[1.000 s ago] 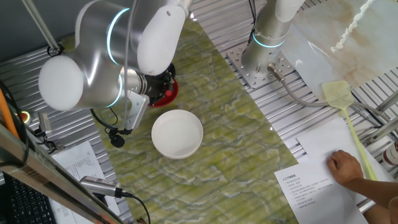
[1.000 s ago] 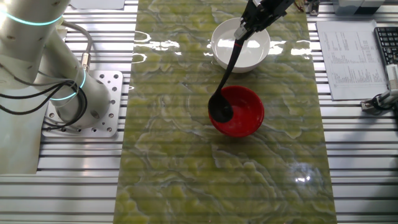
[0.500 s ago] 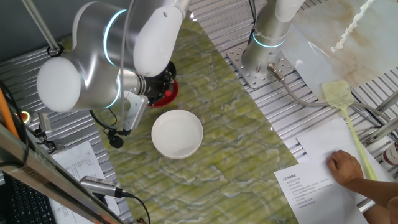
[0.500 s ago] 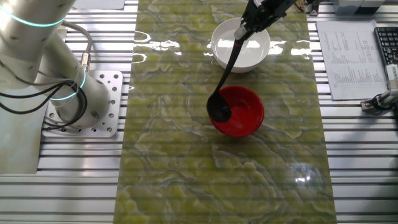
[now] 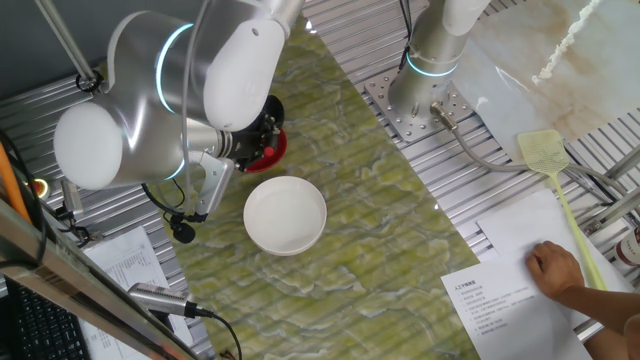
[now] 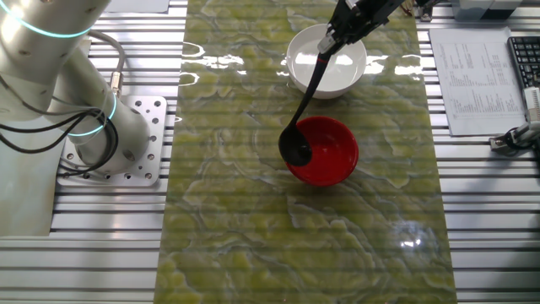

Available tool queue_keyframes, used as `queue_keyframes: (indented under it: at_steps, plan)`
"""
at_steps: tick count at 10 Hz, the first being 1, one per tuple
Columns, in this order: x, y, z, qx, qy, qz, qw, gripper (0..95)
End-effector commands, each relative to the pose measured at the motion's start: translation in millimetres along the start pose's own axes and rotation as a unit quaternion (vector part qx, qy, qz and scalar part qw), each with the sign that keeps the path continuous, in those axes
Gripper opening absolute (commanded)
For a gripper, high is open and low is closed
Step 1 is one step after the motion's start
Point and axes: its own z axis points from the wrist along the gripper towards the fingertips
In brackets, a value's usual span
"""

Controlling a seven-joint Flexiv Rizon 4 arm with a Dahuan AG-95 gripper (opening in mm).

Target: Scoop water with a large spoon from one bowl to another

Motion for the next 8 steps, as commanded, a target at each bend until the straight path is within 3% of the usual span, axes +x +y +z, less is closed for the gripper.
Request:
queue_keyframes:
  at_steps: [1, 8]
  plan:
    - [-0.2, 0.2, 0.0, 0.000, -0.001, 0.001, 1.0000, 0.0]
    - [-0.3, -1.4, -3.2, -0.001, 0.001, 0.003, 1.0000, 0.0]
